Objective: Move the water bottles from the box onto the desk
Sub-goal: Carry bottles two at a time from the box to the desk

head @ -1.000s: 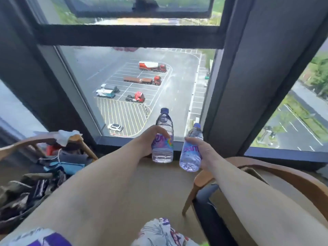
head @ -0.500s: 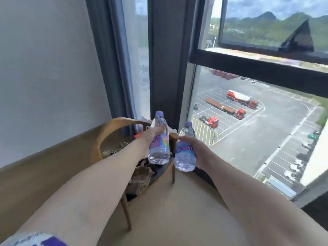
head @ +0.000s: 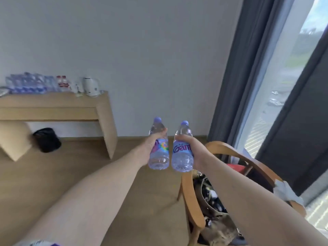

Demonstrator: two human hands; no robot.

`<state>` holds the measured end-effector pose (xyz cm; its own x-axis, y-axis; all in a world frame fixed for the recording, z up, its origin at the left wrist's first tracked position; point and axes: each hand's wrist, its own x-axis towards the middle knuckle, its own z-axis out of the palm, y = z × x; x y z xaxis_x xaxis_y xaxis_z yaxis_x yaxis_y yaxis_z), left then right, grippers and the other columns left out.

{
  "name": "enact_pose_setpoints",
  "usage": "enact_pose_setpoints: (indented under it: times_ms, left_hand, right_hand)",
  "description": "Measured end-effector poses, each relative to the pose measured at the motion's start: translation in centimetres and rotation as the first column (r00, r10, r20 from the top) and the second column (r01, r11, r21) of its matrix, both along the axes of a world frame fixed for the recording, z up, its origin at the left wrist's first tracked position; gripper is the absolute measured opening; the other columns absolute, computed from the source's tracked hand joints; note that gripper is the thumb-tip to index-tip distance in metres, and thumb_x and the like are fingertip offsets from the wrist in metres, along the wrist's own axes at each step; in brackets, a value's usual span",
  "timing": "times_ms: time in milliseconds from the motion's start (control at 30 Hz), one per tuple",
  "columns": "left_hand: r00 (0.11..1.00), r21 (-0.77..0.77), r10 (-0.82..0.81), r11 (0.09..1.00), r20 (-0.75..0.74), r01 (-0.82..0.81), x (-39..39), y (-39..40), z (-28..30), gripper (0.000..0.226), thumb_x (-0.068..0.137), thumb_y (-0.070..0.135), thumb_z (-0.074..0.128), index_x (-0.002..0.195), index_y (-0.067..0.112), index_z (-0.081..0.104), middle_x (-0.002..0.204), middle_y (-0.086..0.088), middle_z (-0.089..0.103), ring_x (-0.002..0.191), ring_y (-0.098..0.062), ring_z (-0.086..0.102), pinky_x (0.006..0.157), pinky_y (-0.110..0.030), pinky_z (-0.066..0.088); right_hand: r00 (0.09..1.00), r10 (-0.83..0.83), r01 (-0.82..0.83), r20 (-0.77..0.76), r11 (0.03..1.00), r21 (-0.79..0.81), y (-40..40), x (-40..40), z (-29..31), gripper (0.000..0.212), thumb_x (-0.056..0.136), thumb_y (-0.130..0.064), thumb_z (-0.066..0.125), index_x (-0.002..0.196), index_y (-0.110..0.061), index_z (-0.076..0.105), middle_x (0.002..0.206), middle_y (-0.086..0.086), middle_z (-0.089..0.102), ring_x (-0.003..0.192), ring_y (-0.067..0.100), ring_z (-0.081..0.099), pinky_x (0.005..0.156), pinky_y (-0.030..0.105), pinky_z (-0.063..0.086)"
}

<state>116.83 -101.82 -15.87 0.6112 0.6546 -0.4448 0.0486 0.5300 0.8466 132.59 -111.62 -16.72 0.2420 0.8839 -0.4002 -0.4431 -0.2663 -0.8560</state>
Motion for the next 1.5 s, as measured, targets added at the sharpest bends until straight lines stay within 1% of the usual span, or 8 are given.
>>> enact_pose_setpoints:
  times_ms: [100,233,367,533,667,767,900,1500]
  left_hand:
    - [0.988,0.014,0.153,0.988,-0.028,-0.153,-2.5,5.4,0.9,0.05,0.081,0.051,0.08,0.103,0.01,0.063,0.099,-0.017,0.063,0.093,-0.032,0.064,0.099,-0.052,0.052]
    - [0.952,0.005,0.304,0.953,-0.037,-0.304,-6.3,11.0,2.0,0.051,0.081,0.046,0.082,0.112,0.008,0.068,0.106,-0.021,0.07,0.092,-0.036,0.069,0.085,-0.047,0.058]
    - [0.882,0.08,0.463,0.886,-0.086,-0.457,-11.6,16.2,2.7,0.061,0.079,0.044,0.084,0.123,0.003,0.068,0.114,-0.026,0.071,0.093,-0.037,0.069,0.088,-0.049,0.057]
    - [0.809,0.089,0.577,0.817,-0.112,-0.57,-18.5,22.7,2.5,0.043,0.079,0.045,0.084,0.094,0.007,0.067,0.07,-0.013,0.072,0.057,-0.027,0.071,0.055,-0.034,0.059]
    - [0.782,0.105,0.615,0.788,-0.099,-0.607,-24.2,28.4,1.6,0.053,0.076,0.049,0.085,0.103,0.006,0.068,0.082,-0.016,0.072,0.069,-0.031,0.072,0.067,-0.038,0.062]
    - [0.759,0.139,0.646,0.761,-0.081,-0.634,-28.5,33.4,1.1,0.061,0.071,0.05,0.088,0.11,0.006,0.069,0.093,-0.018,0.07,0.079,-0.034,0.07,0.08,-0.044,0.059]
    - [0.769,0.127,0.636,0.77,-0.064,-0.625,-34.1,40.4,1.6,0.062,0.065,0.051,0.09,0.103,0.006,0.069,0.086,-0.015,0.068,0.073,-0.032,0.068,0.076,-0.04,0.058]
    - [0.753,0.068,0.657,0.754,-0.039,-0.654,-50.8,68.0,-0.9,0.055,0.078,0.05,0.084,0.106,0.008,0.064,0.086,-0.012,0.066,0.076,-0.029,0.065,0.079,-0.04,0.053]
  right_hand:
    - [0.99,0.139,-0.139,-0.024,0.99,-0.002,7.5,-1.7,0.8,0.038,0.08,-0.025,0.079,0.106,-0.003,0.062,0.079,0.016,0.068,0.063,0.03,0.068,0.059,0.039,0.058]
    - [0.944,0.328,-0.328,-0.036,0.945,-0.003,16.6,-4.4,1.3,0.037,0.081,-0.026,0.076,0.106,-0.004,0.061,0.08,0.016,0.067,0.064,0.03,0.066,0.059,0.038,0.058]
    - [0.884,0.467,-0.467,-0.027,0.884,0.003,24.4,-8.2,1.2,0.034,0.081,-0.028,0.076,0.1,-0.004,0.061,0.074,0.014,0.066,0.058,0.026,0.066,0.055,0.034,0.057]
    - [0.815,0.58,-0.579,-0.026,0.815,0.032,32.7,-14.4,0.7,0.054,0.06,-0.031,0.088,0.1,-0.007,0.062,0.074,0.011,0.067,0.058,0.025,0.066,0.055,0.034,0.056]
    - [0.789,0.614,-0.614,0.01,0.789,0.03,39.2,-19.9,0.0,0.068,0.052,-0.034,0.092,0.107,-0.007,0.062,0.078,0.012,0.068,0.063,0.026,0.067,0.061,0.036,0.057]
    - [0.786,0.618,-0.618,0.016,0.786,0.027,44.3,-24.2,-0.3,0.063,0.055,-0.033,0.09,0.106,-0.007,0.062,0.076,0.012,0.068,0.061,0.026,0.067,0.059,0.035,0.057]
    - [0.812,0.584,-0.583,0.006,0.812,0.022,51.3,-29.9,0.2,0.038,0.076,-0.026,0.082,0.102,-0.008,0.062,0.073,0.012,0.067,0.058,0.025,0.066,0.056,0.035,0.058]
    - [0.79,0.604,-0.603,-0.101,0.796,0.043,80.6,-46.8,-2.2,0.06,0.068,-0.05,0.089,0.104,-0.01,0.062,0.077,0.011,0.067,0.063,0.025,0.067,0.062,0.037,0.059]
